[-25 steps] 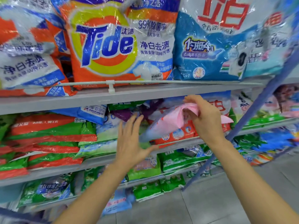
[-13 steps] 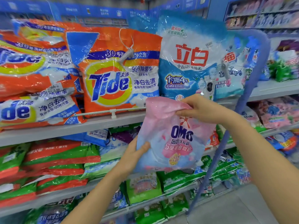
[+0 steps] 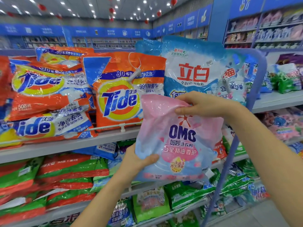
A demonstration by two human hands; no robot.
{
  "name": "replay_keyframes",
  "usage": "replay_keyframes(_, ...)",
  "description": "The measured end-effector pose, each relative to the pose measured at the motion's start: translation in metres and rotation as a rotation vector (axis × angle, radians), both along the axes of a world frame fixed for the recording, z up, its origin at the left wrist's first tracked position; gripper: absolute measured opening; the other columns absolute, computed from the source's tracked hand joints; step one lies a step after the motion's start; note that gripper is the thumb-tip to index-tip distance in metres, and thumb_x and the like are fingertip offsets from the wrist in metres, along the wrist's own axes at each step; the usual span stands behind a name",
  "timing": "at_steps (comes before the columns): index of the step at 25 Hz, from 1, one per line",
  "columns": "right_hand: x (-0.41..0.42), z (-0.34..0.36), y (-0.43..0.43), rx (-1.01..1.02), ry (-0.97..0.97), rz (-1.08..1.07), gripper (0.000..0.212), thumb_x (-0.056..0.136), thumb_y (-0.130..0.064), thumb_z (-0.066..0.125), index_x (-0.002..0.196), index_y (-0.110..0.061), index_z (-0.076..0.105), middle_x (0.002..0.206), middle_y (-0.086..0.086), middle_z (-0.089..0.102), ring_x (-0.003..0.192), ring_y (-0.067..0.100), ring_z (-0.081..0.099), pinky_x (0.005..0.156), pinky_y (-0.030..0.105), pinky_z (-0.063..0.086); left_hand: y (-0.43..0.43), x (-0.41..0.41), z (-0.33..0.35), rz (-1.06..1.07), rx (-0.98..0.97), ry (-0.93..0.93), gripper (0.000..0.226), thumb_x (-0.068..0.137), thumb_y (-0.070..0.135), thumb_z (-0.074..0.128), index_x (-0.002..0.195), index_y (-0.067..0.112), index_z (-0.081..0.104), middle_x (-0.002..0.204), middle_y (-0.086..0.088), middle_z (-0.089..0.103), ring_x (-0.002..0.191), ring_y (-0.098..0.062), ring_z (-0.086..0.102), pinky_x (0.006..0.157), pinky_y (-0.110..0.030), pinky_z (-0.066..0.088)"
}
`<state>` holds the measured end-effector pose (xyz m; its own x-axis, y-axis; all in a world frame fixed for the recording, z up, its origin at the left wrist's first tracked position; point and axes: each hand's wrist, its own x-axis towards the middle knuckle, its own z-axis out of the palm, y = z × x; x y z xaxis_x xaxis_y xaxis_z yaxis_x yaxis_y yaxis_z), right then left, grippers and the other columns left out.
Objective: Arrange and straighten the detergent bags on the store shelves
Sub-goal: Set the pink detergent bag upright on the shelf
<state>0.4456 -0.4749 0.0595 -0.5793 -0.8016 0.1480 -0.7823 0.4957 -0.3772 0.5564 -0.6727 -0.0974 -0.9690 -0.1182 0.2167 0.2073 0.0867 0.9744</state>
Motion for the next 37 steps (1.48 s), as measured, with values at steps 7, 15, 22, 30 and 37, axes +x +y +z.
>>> replay_keyframes(7,-0.008,-0.008,0.05,-0.23,-0.11,-0.106,0.041,0.075,-0.049,0.056,0.088,-0.013,0.068,0.08,0.0,0.068,0.073,0.017,0.063,0.073,0.037,0.05,-0.028,0.009,0.008,-0.044,0.211,-0.025,0.076,0.033,0.038,0.091,0.1,0.011,0.066,0.092,-0.011,0.074,0.083,-0.028,0.071,0.065,-0.032,0.057)
replay_keyframes(15,-0.006,0.002,0.054,-0.666,-0.057,-0.265,0.011,0.084,-0.013,0.064,0.074,-0.018,0.067,0.058,-0.019,0.067,0.055,-0.005,0.061,0.053,0.009,0.046,-0.027,-0.001,0.019,-0.074,0.187,-0.038,0.09,0.028,0.054,0.09,0.105,0.013,0.065,0.096,-0.011,0.073,0.086,-0.029,0.071,0.067,-0.033,0.057)
replay_keyframes(22,-0.014,-0.002,0.075,-0.926,0.251,-0.5,0.009,0.083,-0.019,0.067,0.085,-0.01,0.069,0.067,-0.008,0.06,0.055,-0.008,0.054,0.059,0.009,0.042,0.008,-0.023,0.028,-0.175,0.235,-0.027,0.076,0.035,0.052,0.089,0.098,0.014,0.069,0.092,-0.01,0.074,0.081,-0.025,0.071,0.062,-0.029,0.057)
replay_keyframes(30,0.007,0.019,0.179,-1.443,-0.581,-0.329,0.055,0.074,-0.059,0.043,0.084,-0.015,0.074,0.089,0.007,0.073,0.088,0.02,0.069,0.075,0.029,0.055,0.11,-0.07,0.038,-0.309,0.375,-0.061,0.077,0.022,0.052,0.091,0.09,0.019,0.074,0.097,-0.014,0.073,0.088,-0.03,0.069,0.079,-0.046,0.056)
replay_keyframes(37,0.042,-0.063,0.301,-1.253,-0.662,-0.389,0.088,0.035,-0.08,0.07,0.104,-0.027,0.072,0.11,-0.002,0.07,0.099,0.018,0.067,0.071,0.031,0.056,0.241,-0.12,0.07,-0.407,0.457,-0.003,0.099,0.018,0.053,0.09,0.104,0.012,0.063,0.088,-0.005,0.075,0.077,-0.02,0.072,0.06,-0.032,0.058)
